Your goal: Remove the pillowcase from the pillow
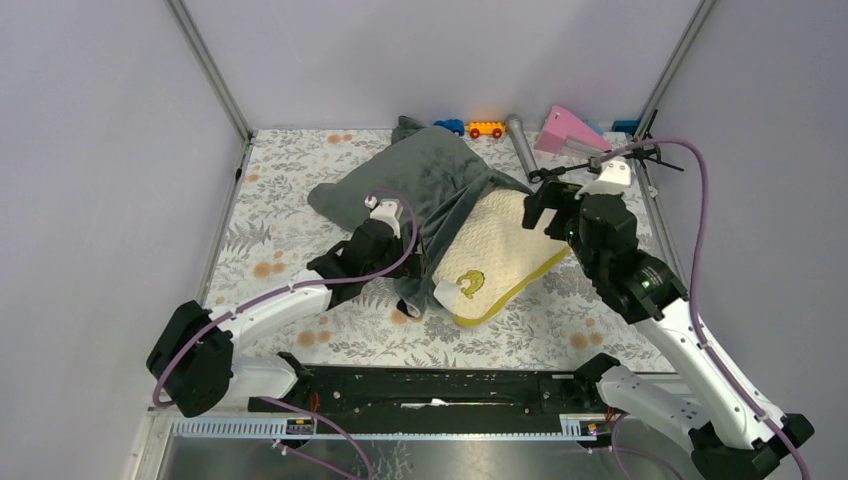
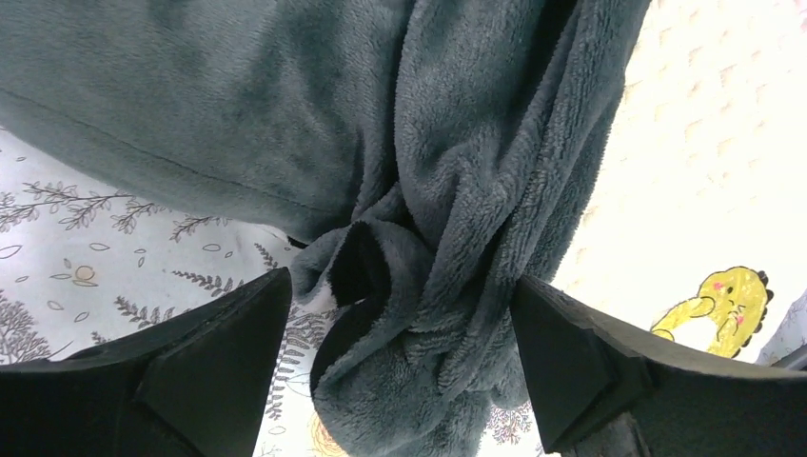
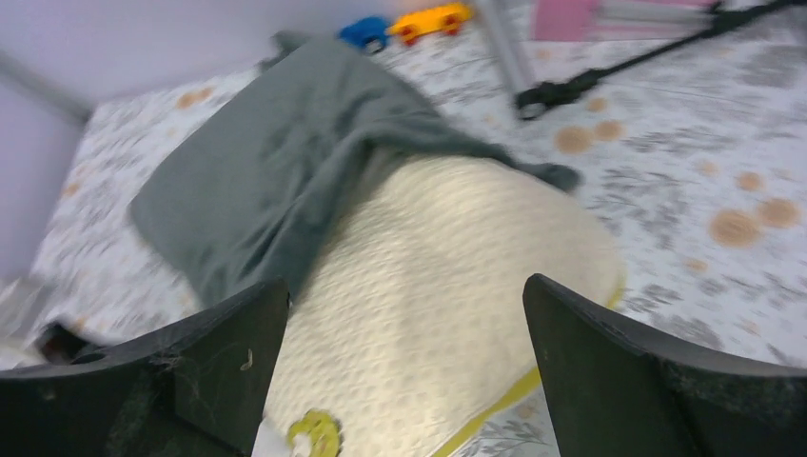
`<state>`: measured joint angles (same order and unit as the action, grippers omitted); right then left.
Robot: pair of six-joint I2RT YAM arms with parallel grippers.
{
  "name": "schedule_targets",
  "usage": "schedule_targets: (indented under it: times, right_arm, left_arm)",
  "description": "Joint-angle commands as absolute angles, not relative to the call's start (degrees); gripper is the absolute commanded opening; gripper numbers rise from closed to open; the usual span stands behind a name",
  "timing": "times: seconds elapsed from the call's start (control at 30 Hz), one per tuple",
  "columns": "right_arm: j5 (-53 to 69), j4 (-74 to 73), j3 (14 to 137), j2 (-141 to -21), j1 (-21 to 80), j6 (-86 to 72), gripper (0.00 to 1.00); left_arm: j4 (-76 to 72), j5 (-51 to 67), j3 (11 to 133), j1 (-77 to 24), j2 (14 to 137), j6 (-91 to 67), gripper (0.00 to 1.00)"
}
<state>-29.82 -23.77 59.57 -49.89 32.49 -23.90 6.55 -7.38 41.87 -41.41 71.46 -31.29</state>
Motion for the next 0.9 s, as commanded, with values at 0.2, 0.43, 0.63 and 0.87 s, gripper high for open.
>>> schedule_targets:
  times: [0.2,0.43,0.63,0.87]
  right_arm:
    - [-0.3,-27.9,61.1,-69.5,42.2,-14.1,1.00]
    - [-9.0,-27.4,59.9,-81.1,50.5,-12.7,1.00]
    - [-21.9,-23.8,55.7,-84.9,50.3,-15.8,0.60]
    - [-19.1,-16.7,45.6,-69.3,34.6,-23.7,0.00]
  left_arm:
    - [-1.9,-1.0,41.5,-41.4,73.8,-27.3,0.91]
    - [-0.2,-0.9,43.9,-41.0,80.6,-27.3,0.85]
    - [-1.8,-0.3,42.7,-34.9,86.0,-31.0,0.48]
    - [-2.3,-4.8,37.6,-26.0,83.0,-35.9,0.00]
